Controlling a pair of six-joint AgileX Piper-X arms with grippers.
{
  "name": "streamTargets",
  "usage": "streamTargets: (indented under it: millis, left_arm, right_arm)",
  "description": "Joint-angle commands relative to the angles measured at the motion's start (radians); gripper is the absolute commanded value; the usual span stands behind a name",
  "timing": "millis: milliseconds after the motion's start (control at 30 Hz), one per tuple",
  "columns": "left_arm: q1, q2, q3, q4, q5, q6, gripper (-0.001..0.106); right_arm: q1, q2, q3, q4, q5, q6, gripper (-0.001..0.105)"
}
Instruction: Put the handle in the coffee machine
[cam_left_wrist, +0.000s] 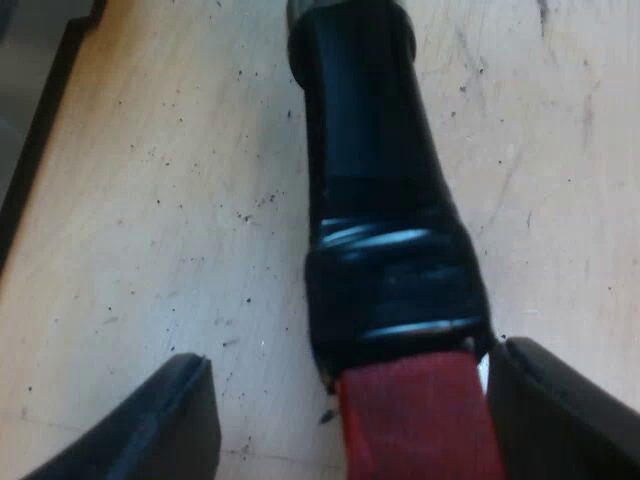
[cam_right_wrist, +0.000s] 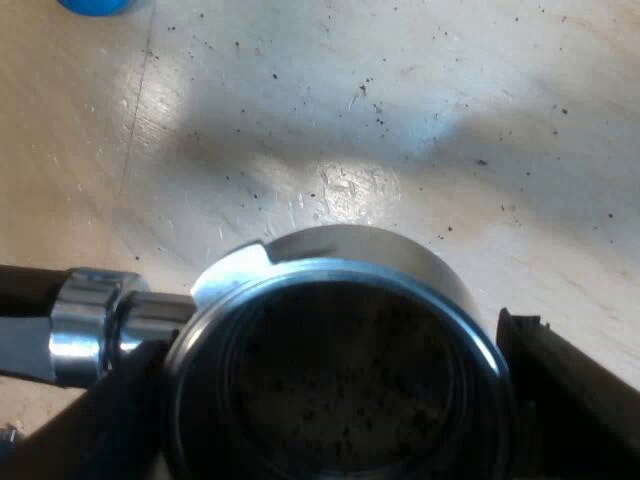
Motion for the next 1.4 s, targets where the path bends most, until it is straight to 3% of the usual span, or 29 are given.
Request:
streamTargets:
  millis: [33,433,567,667,767,967,1033,1200,1400]
  left_arm:
    - [0.002,-0.004,-0.003,0.007,0.011,-0.001,0.058]
    - [0.002,-0.004,-0.003,-0.002,0.009,-0.001,0.019]
    - [0.002,-0.004,-0.003,-0.002,0.014,0.001,0.000]
    - [0.002,-0.004,-0.003,-0.002,0.024,0.001,0.000]
    - [0.002,-0.004,-0.003,-0.002,0.049,0.001,0.000]
    - [0.002,-0.004,-0.003,0.004,0.075,0.001,0.000]
    - [0.002,-0.004,-0.003,0.007,0.075,0.001,0.000]
    - [0.002,-0.004,-0.003,0.006,0.097,0.001,0.000]
    - [0.010,-0.004,-0.003,0.006,0.105,0.001,0.000]
  right_arm:
    - [0.000,-0.019,-0.007,-0.006,-0.027,-0.007,0.000]
    - [0.000,-0.019,-0.007,-0.009,-0.027,-0.007,0.000]
    - [0.000,-0.019,-0.007,-0.012,-0.022,-0.007,0.000]
    - [0.000,-0.019,-0.007,-0.015,-0.019,-0.007,0.000]
    - [0.000,-0.019,-0.007,-0.024,-0.019,-0.007,0.012]
    - [0.000,-0.019,-0.007,-0.053,0.011,-0.017,0.082]
    - [0.000,-0.019,-0.007,-0.053,0.011,-0.019,0.089]
    - [0.000,-0.019,-0.007,-0.053,0.023,-0.016,0.089]
    - [0.000,-0.043,-0.007,-0.053,0.114,-0.014,0.088]
